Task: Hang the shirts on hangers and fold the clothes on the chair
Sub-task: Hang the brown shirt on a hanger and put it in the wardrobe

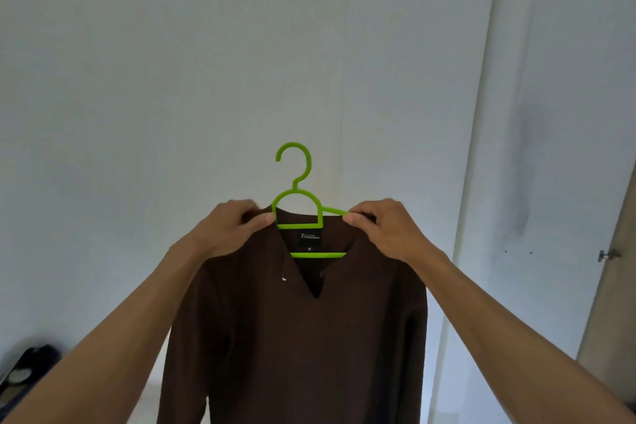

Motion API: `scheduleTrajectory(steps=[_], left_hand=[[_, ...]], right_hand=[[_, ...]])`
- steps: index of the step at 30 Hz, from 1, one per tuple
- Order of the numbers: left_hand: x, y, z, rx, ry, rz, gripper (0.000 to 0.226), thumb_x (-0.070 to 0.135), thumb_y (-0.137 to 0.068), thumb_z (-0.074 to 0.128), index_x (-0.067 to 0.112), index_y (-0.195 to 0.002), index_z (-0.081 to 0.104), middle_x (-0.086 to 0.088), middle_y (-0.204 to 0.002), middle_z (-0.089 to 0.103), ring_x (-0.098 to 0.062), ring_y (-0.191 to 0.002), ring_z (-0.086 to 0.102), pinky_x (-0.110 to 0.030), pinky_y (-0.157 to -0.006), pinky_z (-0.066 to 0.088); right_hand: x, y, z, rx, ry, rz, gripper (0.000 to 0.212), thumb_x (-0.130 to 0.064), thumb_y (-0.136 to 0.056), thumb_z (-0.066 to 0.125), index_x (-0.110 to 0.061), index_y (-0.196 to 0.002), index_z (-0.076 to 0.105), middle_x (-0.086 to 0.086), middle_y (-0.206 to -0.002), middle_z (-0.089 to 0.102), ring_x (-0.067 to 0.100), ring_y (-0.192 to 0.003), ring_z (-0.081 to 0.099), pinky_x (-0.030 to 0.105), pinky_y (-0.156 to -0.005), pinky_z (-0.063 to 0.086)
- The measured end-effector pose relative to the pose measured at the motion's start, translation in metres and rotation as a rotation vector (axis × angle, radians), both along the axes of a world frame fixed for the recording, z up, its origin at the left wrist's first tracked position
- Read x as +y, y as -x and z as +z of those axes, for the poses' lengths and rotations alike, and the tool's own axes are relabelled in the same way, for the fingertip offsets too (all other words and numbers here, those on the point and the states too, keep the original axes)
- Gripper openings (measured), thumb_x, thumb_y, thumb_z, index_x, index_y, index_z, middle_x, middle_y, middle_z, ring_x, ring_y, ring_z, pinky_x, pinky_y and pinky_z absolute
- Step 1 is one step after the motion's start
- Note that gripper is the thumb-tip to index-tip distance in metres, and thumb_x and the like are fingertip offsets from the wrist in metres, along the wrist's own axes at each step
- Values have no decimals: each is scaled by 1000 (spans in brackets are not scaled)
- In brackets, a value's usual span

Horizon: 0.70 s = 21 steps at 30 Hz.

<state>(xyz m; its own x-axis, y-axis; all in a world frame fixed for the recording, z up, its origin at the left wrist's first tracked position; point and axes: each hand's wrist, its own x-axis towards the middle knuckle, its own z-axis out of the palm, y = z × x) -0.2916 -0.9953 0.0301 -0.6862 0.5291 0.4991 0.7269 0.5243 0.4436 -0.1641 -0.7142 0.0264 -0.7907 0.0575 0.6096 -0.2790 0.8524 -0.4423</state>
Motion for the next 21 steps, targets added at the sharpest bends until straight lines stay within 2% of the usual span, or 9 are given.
scheduleTrajectory(steps=[3, 5, 7, 9, 11, 13, 15, 18, 21], left_hand=[[-7, 3, -14, 69, -80, -23, 28, 45, -98, 54, 26, -81, 67, 8, -76, 67, -8, -75, 62, -37, -70, 47], [-4, 3, -14, 79, -111, -32, 25, 41, -99, 55, 26, -86, 70, 9, -80, 70, -9, -79, 65, -41, -74, 52], [-2, 2, -12, 59, -120, -35, 24, 42, -99, 55, 29, -88, 71, 12, -82, 71, -9, -82, 66, -42, -77, 53], [-1, 1, -10, 53, -128, -31, 23, 43, -99, 56, 30, -89, 72, 14, -83, 71, -8, -83, 66, -42, -78, 54], [-4, 2, -8, 48, -138, -20, 23, 41, -98, 57, 28, -91, 74, 13, -84, 73, -9, -83, 67, -43, -78, 54], [-10, 3, -5, 40, -157, -3, 23, 38, -98, 58, 25, -92, 75, 11, -83, 73, -10, -82, 68, -43, -78, 55], [-14, 5, -4, 33, -180, 7, 22, 35, -98, 59, 22, -91, 76, 8, -82, 74, -11, -80, 68, -42, -78, 55], [-13, 3, -1, 18, -220, -5, 23, 32, -98, 59, 19, -91, 77, 5, -81, 74, -11, -78, 69, -40, -78, 54], [-13, 3, 0, -12, -229, -16, 25, 34, -98, 58, 19, -90, 77, 3, -81, 75, -13, -80, 70, -41, -79, 55]], right_hand=[[10, -4, 0, -3, 57, -5, 20, -35, -96, 65, -20, -96, 80, -16, -74, 70, 2, -70, 63, 13, -64, 44], [13, -5, -3, 21, 96, -17, 26, -35, -96, 65, -15, -87, 79, -10, -61, 60, 8, -56, 51, 25, -60, 40], [14, -4, -5, 33, 125, -41, 29, -35, -96, 65, -12, -82, 76, -5, -56, 51, 6, -54, 42, 27, -59, 37], [14, -6, -6, 62, 144, -51, 24, -36, -94, 68, -16, -85, 76, -6, -63, 62, 5, -59, 52, 23, -62, 42], [17, -10, -9, 79, 210, -54, 17, -38, -87, 75, -22, -91, 73, -12, -79, 71, 2, -72, 64, 14, -66, 48], [24, -13, -13, 67, 197, -55, 21, -36, -81, 82, -25, -97, 72, -15, -89, 72, -2, -84, 66, 10, -75, 51], [29, -14, -17, 113, 121, -60, 19, -29, -84, 80, -24, -102, 74, -17, -93, 72, -3, -89, 67, 15, -83, 53], [24, -12, -19, 256, 87, -62, 11, -19, -92, 73, -15, -101, 74, -16, -90, 71, -5, -86, 66, 14, -81, 52], [18, -9, -19, 351, 32, -59, 9, -16, -94, 69, -8, -95, 72, -3, -86, 73, 8, -79, 68, 24, -76, 56]])
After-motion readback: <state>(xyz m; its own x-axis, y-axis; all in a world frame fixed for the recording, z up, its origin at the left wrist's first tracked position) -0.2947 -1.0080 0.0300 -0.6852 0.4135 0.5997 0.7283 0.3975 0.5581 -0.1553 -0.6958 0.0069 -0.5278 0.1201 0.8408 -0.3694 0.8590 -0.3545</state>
